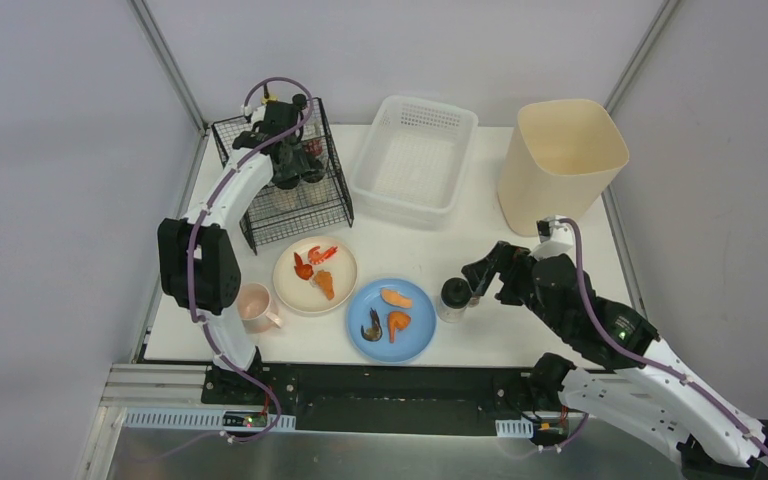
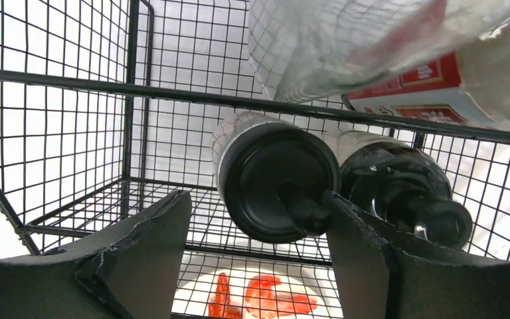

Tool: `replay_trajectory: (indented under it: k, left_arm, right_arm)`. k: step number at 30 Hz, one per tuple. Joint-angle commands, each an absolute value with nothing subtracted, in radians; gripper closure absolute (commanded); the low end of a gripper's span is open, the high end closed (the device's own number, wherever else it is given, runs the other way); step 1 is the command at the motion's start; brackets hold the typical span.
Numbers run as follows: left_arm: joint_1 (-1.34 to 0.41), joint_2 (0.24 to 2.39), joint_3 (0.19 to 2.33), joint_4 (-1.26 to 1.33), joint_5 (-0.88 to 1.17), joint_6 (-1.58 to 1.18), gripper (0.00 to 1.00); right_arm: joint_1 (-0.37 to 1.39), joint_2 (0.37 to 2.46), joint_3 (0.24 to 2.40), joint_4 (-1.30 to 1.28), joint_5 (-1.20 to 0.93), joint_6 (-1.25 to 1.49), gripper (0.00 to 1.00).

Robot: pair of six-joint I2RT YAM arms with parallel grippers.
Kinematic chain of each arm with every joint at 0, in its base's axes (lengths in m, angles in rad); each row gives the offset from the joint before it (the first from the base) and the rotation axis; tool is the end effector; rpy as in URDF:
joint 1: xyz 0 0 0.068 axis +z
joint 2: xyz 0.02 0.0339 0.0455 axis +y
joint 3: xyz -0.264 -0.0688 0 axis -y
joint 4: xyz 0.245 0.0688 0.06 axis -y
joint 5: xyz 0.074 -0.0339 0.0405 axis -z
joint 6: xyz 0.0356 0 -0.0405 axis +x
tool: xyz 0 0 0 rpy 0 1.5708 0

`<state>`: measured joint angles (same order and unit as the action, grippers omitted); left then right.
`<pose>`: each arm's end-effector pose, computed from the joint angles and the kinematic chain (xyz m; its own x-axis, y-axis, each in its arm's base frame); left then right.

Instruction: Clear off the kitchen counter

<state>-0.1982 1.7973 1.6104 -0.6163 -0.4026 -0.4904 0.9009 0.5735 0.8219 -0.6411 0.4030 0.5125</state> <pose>0.4001 -0.0661 0.3074 -0.5820 -0.3251 -0.7454 -0.4078 0.9097 -0.0783 0.0852 0.0851 0.3343 -0.4504 0.1579 -0.8788 -0.3159 0.8924 0.3222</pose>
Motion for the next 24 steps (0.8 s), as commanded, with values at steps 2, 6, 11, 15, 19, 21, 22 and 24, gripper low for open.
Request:
replay_trajectory:
  k: [2, 6, 11, 15, 19, 21, 22, 24]
  left_arm:
    - [-0.213, 1.782, 1.573, -0.691, -0.39, -0.488, 0.26]
    - [-0.212, 1.766, 1.558, -0.69, -0.396, -0.49, 0.25]
    - [-0.212, 1.732, 1.56, -0.692, -0.403, -0.488, 0.24]
    - [-0.212, 1.688, 1.566, -0.693, -0.406, -0.481, 0.23]
    - [-0.212, 1.646, 1.573, -0.694, -0.402, -0.469, 0.21]
    - [-0.212, 1.629, 1.578, -0.699, -0.397, -0.464, 0.21]
    - [-0.212, 1.62, 1.581, -0.701, -0.393, -0.462, 0.21]
    - [-0.212, 1.6, 1.585, -0.706, -0.379, -0.461, 0.2]
  right_arm:
    - [0.899, 0.558, 0.819, -0.632, 0.408, 0.514, 0.01]
    - [0.899, 0.559, 0.816, -0.63, 0.402, 0.519, 0.01]
    - [0.899, 0.564, 0.82, -0.627, 0.398, 0.522, 0.01]
    - [0.899, 0.576, 0.829, -0.625, 0.393, 0.522, 0.01]
    - [0.899, 0.588, 0.838, -0.626, 0.387, 0.522, 0.01]
    - [0.899, 0.596, 0.848, -0.627, 0.384, 0.517, 0.01]
    - [0.899, 0.601, 0.851, -0.629, 0.381, 0.514, 0.01]
    - [0.899, 0.617, 0.862, -0.636, 0.367, 0.506, 0.01]
